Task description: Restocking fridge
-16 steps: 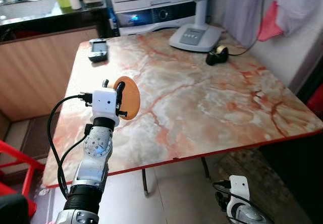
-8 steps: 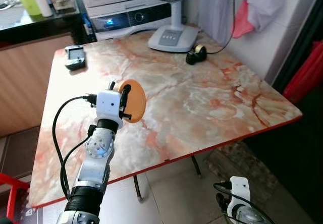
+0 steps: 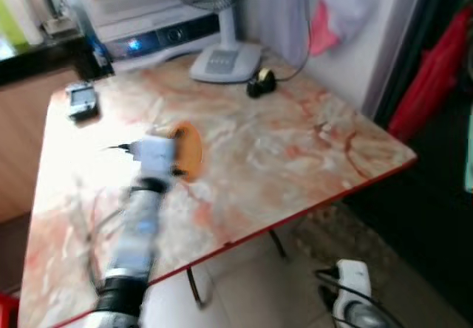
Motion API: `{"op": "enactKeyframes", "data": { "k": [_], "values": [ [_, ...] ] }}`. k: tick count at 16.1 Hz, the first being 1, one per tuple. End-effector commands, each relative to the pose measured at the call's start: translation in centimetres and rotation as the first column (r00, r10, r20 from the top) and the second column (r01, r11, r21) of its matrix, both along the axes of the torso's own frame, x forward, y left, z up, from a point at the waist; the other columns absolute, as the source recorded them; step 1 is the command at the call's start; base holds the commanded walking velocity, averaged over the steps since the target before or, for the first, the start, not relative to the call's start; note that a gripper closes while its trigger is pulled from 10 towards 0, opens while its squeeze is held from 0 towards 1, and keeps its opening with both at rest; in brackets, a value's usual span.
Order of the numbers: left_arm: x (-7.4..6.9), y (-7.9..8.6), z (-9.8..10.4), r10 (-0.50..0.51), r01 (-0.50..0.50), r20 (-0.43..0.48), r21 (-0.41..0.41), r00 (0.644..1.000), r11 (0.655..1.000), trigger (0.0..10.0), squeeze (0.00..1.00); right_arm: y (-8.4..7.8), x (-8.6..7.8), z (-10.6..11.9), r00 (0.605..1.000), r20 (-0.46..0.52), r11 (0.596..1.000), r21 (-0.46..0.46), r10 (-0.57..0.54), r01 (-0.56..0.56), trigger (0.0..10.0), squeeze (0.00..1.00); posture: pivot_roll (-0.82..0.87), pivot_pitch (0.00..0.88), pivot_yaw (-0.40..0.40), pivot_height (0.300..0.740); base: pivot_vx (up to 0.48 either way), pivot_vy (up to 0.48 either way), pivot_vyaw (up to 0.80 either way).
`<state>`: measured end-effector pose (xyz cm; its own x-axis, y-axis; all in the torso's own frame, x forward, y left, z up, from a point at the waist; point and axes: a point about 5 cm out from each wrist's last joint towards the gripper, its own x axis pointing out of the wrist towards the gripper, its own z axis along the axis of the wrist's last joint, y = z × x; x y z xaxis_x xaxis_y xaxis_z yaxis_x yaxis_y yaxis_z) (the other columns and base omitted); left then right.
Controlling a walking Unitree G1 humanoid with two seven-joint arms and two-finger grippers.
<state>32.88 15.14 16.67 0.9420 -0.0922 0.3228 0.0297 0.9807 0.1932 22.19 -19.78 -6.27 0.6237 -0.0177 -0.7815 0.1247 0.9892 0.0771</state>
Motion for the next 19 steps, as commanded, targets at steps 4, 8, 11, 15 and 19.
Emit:
{"op": "enactKeyframes", "data": {
  "k": [4,8,11,15,19],
  "values": [
    [0.13,1.06,0.76,0.031,-0.031,0.022,0.005,0.999,1.000,10.0,0.00,0.60,0.34,0.11,1.000,0.007,1.000,0.014,0.003,-0.003,10.0,0.00,0.01,0.000,0.075,0.740,0.000,0.000,-0.79],
    [0.20,1.06,0.87,0.030,-0.030,0.025,-0.001,0.999,1.000,10.0,0.00,0.59,0.41,0.16,1.000,0.005,1.000,0.015,0.010,-0.010,10.0,0.00,0.01,0.000,0.074,0.740,0.000,0.000,-0.79],
    [0.22,1.04,0.90,0.027,-0.027,0.025,-0.003,0.999,1.000,10.0,0.00,0.60,0.42,0.16,1.000,0.003,1.000,0.015,0.012,-0.012,10.0,0.00,0.00,0.000,0.075,0.740,0.000,0.000,-0.79],
    [0.23,1.03,0.90,0.023,-0.023,0.022,-0.004,0.999,1.000,10.0,0.00,0.64,0.41,0.14,1.000,-0.001,1.000,0.017,0.016,-0.016,10.0,0.00,0.00,0.000,0.077,0.740,0.000,0.000,-0.79],
    [0.28,0.91,0.78,0.015,-0.015,0.015,-0.006,1.000,1.000,10.0,0.00,0.67,0.37,0.12,1.000,-0.004,1.000,0.017,0.021,-0.021,10.0,0.00,0.00,0.000,0.079,0.740,0.000,0.000,-0.79]
  ]
}}
